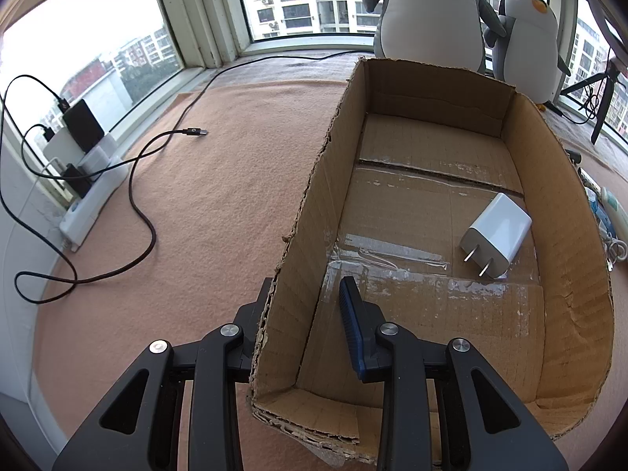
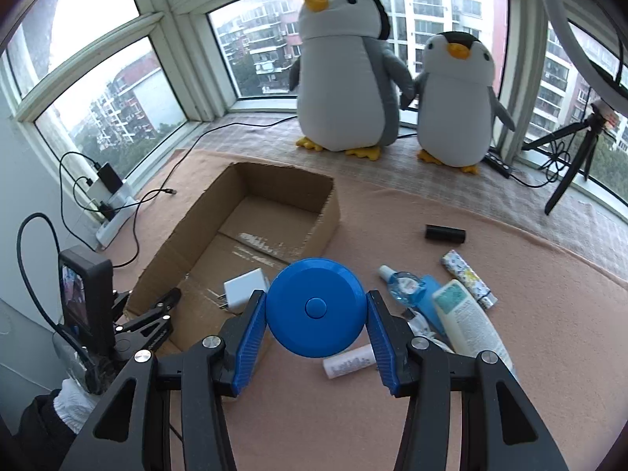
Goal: Organize rigid objects
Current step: 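Carry the tape measure into the box and release it beside the plug, then move the right gripper to the white-and-blue lotion tube and grasp it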
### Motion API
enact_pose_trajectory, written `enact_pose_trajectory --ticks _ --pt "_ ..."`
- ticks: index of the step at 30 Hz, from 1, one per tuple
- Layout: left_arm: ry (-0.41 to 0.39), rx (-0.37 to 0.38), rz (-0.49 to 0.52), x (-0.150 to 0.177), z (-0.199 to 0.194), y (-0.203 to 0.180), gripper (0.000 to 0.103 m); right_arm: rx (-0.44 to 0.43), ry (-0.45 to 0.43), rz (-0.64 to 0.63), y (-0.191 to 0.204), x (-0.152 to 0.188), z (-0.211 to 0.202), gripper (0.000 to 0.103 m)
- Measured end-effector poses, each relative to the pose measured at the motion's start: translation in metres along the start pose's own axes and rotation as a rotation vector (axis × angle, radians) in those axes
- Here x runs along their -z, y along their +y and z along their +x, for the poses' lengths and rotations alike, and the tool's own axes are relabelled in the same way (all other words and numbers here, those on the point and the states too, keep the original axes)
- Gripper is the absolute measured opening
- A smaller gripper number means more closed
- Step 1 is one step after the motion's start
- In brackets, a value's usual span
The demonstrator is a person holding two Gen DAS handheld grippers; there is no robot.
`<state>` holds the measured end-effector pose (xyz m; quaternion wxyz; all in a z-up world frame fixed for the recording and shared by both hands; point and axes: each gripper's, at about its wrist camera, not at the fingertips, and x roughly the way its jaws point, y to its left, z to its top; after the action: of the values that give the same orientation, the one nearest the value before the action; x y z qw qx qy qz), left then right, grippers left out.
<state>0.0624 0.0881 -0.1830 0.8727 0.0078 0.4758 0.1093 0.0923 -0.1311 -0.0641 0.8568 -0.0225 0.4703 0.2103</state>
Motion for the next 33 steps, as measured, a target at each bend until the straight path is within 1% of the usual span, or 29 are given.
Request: enact_pose_trajectory --ticks 7,14,22,23,25,33 --pt "0.000 0.000 -0.002 0.000 0.000 -0.001 0.030 -0.064 0.036 -0.084 0.047 0.005 0.023 0.046" --pt "-0.001 0.001 -0.002 0.000 0.000 -0.001 0.030 -0.099 0.068 -0.136 0.076 0.012 0.038 0.046" --pt "-0.001 0.001 -0.002 0.000 0.000 -0.001 0.030 -0.121 0.086 -0.160 0.090 0.016 0.049 0.047" --pt "-0.001 0.001 -0.002 0.000 0.000 -0.001 0.030 -0.119 0.082 -0.164 0.091 0.016 0.048 0.048" --pt "-0.001 0.001 -0.002 0.000 0.000 -0.001 0.030 -0.120 0.075 -0.166 0.092 0.016 0.046 0.056" --pt "-0.001 0.000 -0.004 -0.001 0.000 -0.003 0.030 -0.117 0.074 -0.151 0.084 0.015 0.043 0.057"
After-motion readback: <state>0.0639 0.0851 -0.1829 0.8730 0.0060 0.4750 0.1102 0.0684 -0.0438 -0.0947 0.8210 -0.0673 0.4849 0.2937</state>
